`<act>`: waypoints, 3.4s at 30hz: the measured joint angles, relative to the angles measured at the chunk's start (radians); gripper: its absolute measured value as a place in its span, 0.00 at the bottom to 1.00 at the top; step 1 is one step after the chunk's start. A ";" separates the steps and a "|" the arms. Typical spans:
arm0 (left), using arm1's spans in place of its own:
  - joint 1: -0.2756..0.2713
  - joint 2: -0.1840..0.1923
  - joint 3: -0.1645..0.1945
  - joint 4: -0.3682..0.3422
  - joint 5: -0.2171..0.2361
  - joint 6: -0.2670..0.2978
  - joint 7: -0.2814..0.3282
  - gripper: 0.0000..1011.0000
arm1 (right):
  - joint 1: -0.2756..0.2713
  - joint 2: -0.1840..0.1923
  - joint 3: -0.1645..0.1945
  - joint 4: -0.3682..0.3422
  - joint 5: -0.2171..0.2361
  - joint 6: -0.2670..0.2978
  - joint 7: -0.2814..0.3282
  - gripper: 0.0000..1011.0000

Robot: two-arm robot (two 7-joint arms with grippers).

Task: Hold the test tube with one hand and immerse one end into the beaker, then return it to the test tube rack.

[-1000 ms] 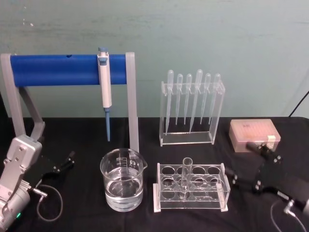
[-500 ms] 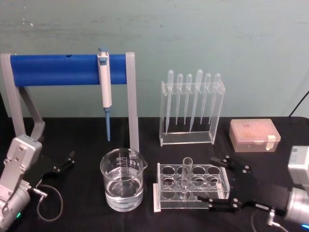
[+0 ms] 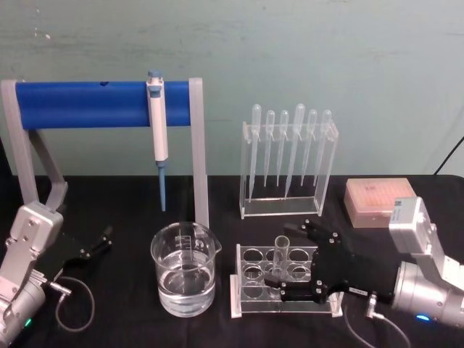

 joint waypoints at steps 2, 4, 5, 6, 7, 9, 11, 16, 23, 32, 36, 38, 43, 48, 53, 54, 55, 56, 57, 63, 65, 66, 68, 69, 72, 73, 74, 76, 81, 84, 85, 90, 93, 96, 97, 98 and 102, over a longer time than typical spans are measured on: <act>0.000 0.000 0.000 0.000 0.000 0.000 0.000 0.99 | 0.005 -0.005 -0.003 0.003 -0.004 0.004 0.000 0.99; 0.000 0.000 0.000 0.000 0.000 0.000 0.000 0.99 | 0.009 -0.010 -0.007 0.006 -0.011 0.007 0.000 0.99; 0.000 0.000 0.000 0.000 0.000 0.000 0.000 0.99 | 0.011 -0.013 -0.008 0.007 -0.016 0.008 -0.005 0.99; 0.000 0.000 0.000 0.000 0.000 0.000 0.000 0.99 | 0.011 -0.015 -0.009 0.008 -0.019 0.008 -0.007 0.99; 0.000 0.000 0.000 0.000 0.000 0.000 0.000 0.99 | 0.011 -0.015 -0.009 0.008 -0.020 0.008 -0.007 0.99; 0.000 0.000 0.000 0.000 0.000 0.000 0.000 0.99 | 0.011 -0.015 -0.009 0.008 -0.020 0.008 -0.007 0.99; 0.000 0.000 0.000 0.000 0.000 0.000 0.000 0.99 | 0.011 -0.015 -0.009 0.008 -0.020 0.008 -0.007 0.99; 0.000 0.000 0.000 0.000 0.000 0.000 0.000 0.99 | 0.011 -0.014 -0.009 0.008 -0.018 0.008 -0.007 0.98; 0.000 0.000 0.000 0.000 0.000 0.000 0.000 0.99 | 0.012 -0.014 -0.008 0.008 -0.016 0.008 -0.007 0.81; 0.000 0.000 0.000 0.000 0.000 0.000 0.000 0.99 | 0.011 -0.013 -0.008 0.008 -0.015 0.008 -0.007 0.56; 0.000 0.000 0.000 0.000 0.000 0.000 0.000 0.99 | 0.012 -0.013 -0.008 0.008 -0.015 0.008 -0.007 0.41; 0.000 0.000 0.000 0.000 0.000 0.000 0.000 0.99 | 0.011 -0.013 -0.008 0.008 -0.015 0.008 -0.007 0.37; 0.000 0.000 0.000 0.000 0.000 0.000 0.000 0.99 | 0.012 -0.013 -0.007 0.007 -0.014 0.007 -0.007 0.23; 0.000 0.000 0.000 0.000 0.000 0.000 0.000 0.99 | 0.012 -0.013 -0.007 0.007 -0.014 0.007 -0.007 0.22; 0.000 0.000 0.000 0.000 0.000 0.000 0.000 0.99 | 0.009 -0.010 0.004 0.003 -0.016 0.008 -0.020 0.22; 0.000 0.000 0.000 0.000 0.000 0.000 0.000 0.99 | 0.009 -0.009 0.008 0.000 -0.015 0.009 -0.022 0.22; 0.000 0.000 0.000 0.000 0.000 0.000 0.000 0.99 | 0.009 -0.009 0.008 0.000 -0.015 0.009 -0.022 0.22; 0.000 0.000 0.000 0.000 0.000 0.000 0.000 0.99 | 0.009 -0.009 0.012 -0.003 -0.014 0.012 -0.025 0.22; 0.000 0.000 0.000 0.000 0.000 0.000 0.000 0.99 | 0.009 -0.009 0.014 -0.004 -0.012 0.015 -0.027 0.22; 0.000 0.000 0.000 0.000 0.000 0.000 0.000 0.99 | 0.010 -0.008 0.030 -0.020 0.017 0.049 -0.028 0.22; 0.000 0.000 0.000 0.000 0.000 0.000 0.000 0.99 | 0.009 -0.007 0.037 -0.029 0.037 0.069 -0.029 0.22; 0.000 0.000 0.000 0.000 0.000 0.000 0.000 0.99 | 0.009 -0.007 0.039 -0.031 0.044 0.075 -0.029 0.22; 0.000 0.000 0.000 0.000 0.000 0.000 0.000 0.99 | 0.008 -0.005 0.044 -0.039 0.058 0.089 -0.029 0.22; 0.000 0.000 0.000 0.000 0.000 0.000 0.000 0.99 | 0.007 -0.003 0.047 -0.048 0.070 0.105 -0.032 0.22; 0.000 0.000 0.000 0.000 0.000 0.000 0.000 0.99 | 0.006 0.003 0.053 -0.065 0.092 0.134 -0.038 0.22; 0.000 0.000 0.000 0.000 0.000 0.000 0.000 0.99 | 0.006 0.006 0.054 -0.071 0.096 0.141 -0.039 0.22; 0.000 0.000 0.000 0.000 0.000 0.000 0.000 0.99 | 0.007 0.010 0.055 -0.080 0.104 0.153 -0.043 0.22; 0.000 0.000 0.000 0.000 0.000 0.000 0.000 0.99 | 0.008 0.015 0.057 -0.090 0.113 0.167 -0.045 0.22; 0.000 0.000 0.000 0.000 0.000 0.000 0.000 0.99 | 0.015 0.027 0.060 -0.115 0.135 0.205 -0.055 0.22; 0.000 0.000 0.000 0.000 0.000 0.000 0.000 0.99 | 0.023 0.033 0.062 -0.129 0.152 0.231 -0.065 0.22; 0.000 0.000 0.000 0.000 0.000 0.000 0.000 0.99 | 0.028 0.036 0.062 -0.134 0.160 0.243 -0.068 0.22; 0.000 0.000 0.000 0.000 0.000 0.000 0.000 0.99 | 0.046 0.045 0.062 -0.148 0.185 0.276 -0.076 0.22; 0.000 0.000 0.000 0.000 0.000 0.000 0.000 0.99 | 0.056 0.051 0.058 -0.157 0.197 0.291 -0.080 0.22; 0.000 0.000 0.000 0.000 0.000 0.000 0.000 0.99 | 0.065 0.056 0.055 -0.166 0.203 0.301 -0.084 0.22; 0.000 0.000 0.000 0.000 0.000 0.000 0.000 0.99 | 0.068 0.057 0.054 -0.169 0.205 0.303 -0.085 0.22; 0.000 0.000 0.000 0.000 0.000 0.000 0.000 0.99 | 0.074 0.060 0.051 -0.174 0.206 0.308 -0.087 0.22; 0.000 0.000 0.000 0.000 0.000 0.000 0.000 0.99 | 0.094 0.065 0.044 -0.185 0.210 0.318 -0.091 0.22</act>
